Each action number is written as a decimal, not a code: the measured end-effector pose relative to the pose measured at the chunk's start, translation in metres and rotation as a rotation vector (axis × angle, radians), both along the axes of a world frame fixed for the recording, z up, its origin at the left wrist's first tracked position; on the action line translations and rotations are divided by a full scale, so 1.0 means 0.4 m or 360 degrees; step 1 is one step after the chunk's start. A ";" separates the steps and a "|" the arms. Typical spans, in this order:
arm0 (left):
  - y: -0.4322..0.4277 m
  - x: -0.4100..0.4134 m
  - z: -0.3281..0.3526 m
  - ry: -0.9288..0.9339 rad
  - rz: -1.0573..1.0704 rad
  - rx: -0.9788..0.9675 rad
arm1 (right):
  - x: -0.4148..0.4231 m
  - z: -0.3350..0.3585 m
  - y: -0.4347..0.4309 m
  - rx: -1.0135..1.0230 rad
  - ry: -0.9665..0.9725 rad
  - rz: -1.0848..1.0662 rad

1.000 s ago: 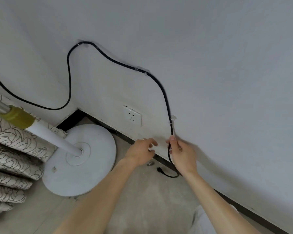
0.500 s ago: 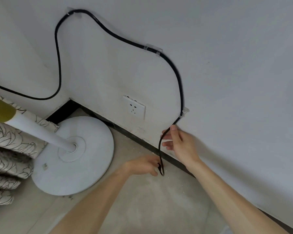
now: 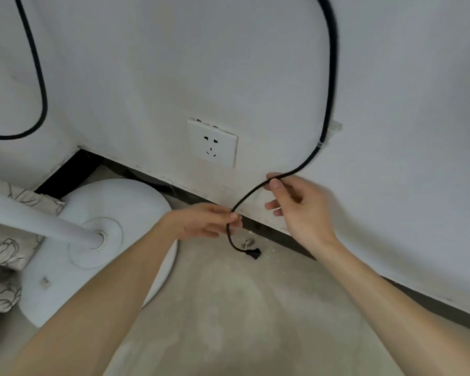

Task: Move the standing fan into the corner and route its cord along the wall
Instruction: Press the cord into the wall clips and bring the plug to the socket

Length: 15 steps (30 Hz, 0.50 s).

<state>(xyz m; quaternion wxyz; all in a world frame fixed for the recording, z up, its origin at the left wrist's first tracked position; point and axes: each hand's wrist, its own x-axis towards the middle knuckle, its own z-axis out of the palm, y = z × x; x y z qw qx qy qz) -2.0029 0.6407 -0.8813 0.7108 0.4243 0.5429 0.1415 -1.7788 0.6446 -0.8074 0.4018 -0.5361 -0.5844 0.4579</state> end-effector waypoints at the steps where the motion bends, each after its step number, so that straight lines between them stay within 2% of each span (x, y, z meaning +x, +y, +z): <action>1: 0.010 -0.005 -0.002 0.0003 0.0077 0.0011 | 0.002 -0.004 0.006 0.0020 -0.0023 0.0004; 5: 0.000 0.003 -0.006 -0.0011 0.0452 -0.0016 | 0.006 -0.010 -0.025 0.0017 -0.0164 -0.0142; 6: 0.001 0.008 0.000 0.0005 0.0548 0.0006 | 0.007 -0.006 -0.035 -0.0003 -0.0315 -0.0128; 8: 0.009 0.015 0.008 0.0101 0.0686 0.0113 | 0.010 0.001 -0.055 0.0002 -0.0808 0.0006; 9: 0.015 0.017 0.014 0.0168 0.0697 0.0179 | 0.009 0.000 -0.064 0.0069 -0.1041 0.0078; 11: 0.023 0.011 0.028 0.0247 0.0675 0.0270 | -0.008 -0.003 -0.081 0.0291 -0.1262 0.0181; 15: 0.025 -0.003 0.050 0.0181 0.0822 0.0342 | -0.080 -0.031 -0.099 0.0590 -0.1384 0.0372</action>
